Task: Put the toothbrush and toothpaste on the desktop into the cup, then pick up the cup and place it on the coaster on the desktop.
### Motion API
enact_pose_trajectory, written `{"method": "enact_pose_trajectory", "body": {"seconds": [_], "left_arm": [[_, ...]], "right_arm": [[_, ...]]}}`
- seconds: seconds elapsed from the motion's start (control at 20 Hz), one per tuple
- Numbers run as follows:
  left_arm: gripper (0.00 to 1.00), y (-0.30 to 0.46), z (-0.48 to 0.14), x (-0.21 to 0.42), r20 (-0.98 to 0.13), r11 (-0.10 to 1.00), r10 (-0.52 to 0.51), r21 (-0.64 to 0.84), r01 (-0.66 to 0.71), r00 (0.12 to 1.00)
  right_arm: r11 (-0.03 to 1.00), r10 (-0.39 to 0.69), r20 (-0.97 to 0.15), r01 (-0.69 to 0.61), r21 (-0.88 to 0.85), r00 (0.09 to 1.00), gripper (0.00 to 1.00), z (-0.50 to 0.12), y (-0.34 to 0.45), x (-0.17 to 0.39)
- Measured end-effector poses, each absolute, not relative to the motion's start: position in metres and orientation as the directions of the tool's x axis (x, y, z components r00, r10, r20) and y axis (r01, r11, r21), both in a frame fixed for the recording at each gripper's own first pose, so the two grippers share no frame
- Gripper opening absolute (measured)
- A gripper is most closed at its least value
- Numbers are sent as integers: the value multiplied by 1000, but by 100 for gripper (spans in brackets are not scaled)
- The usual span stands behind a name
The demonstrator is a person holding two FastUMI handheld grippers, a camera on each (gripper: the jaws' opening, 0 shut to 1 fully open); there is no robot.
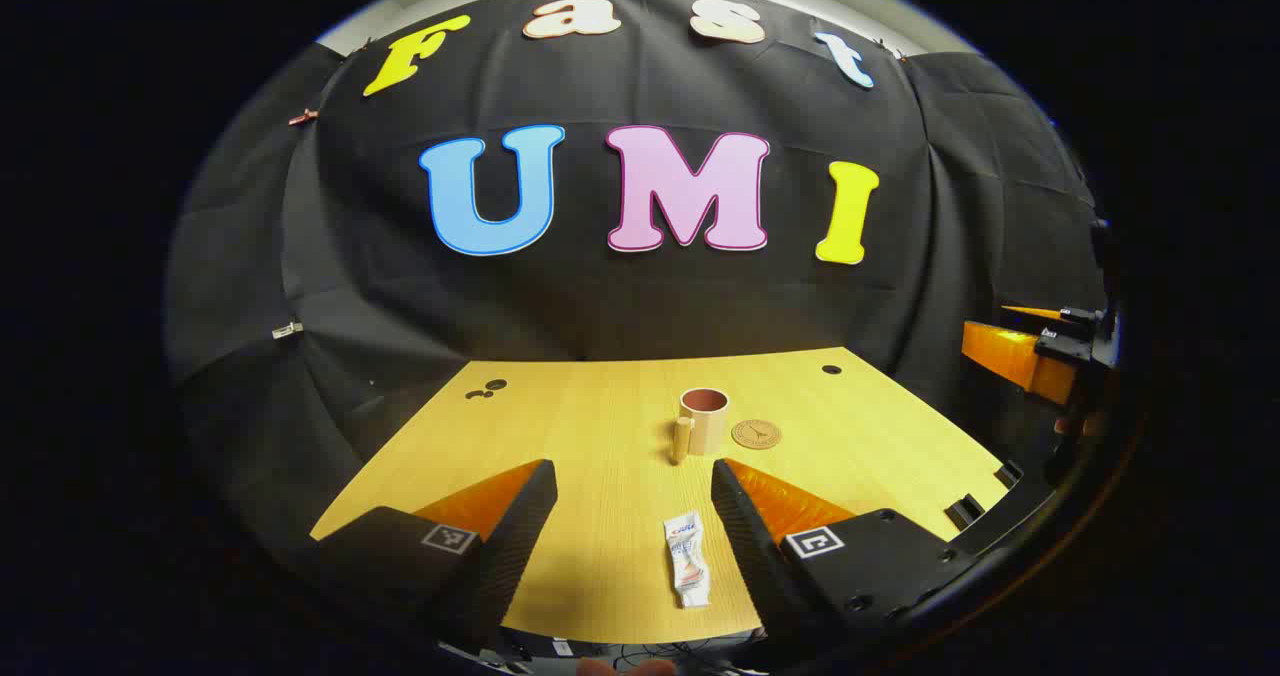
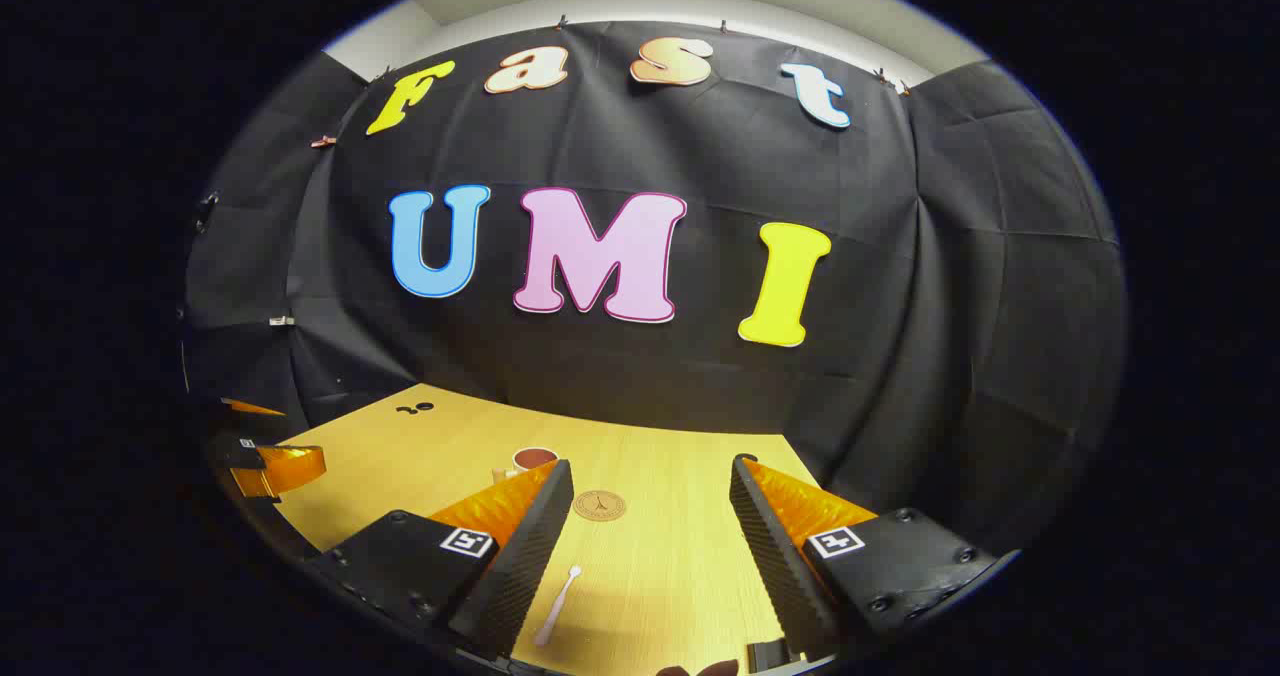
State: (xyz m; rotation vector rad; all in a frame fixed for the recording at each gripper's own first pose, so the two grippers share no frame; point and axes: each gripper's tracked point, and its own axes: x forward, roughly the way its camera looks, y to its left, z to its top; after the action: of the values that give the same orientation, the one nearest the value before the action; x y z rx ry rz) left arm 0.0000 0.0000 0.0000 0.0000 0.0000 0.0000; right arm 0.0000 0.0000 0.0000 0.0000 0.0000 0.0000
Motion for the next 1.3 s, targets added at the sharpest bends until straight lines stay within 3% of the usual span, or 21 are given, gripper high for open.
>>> {"method": "enact_pose_trajectory", "body": {"seconds": [0.75, 1.0, 1.3], "left_arm": [[96, -24, -21, 23, -79, 999, -28, 28, 31, 996], [96, -44, -73, 38, -277, 997, -62, 27, 73, 959], [93, -59, -153, 74, -511, 994, -97, -94, 57, 854]], "right_arm": [[1000, 10, -47, -9, 10, 999, 97, -21, -11, 19], [1000, 18, -85, -18, 4, 996, 97, -36, -17, 23], [1000, 21, -141, -20, 12, 990, 97, -59, -35, 28]]}}
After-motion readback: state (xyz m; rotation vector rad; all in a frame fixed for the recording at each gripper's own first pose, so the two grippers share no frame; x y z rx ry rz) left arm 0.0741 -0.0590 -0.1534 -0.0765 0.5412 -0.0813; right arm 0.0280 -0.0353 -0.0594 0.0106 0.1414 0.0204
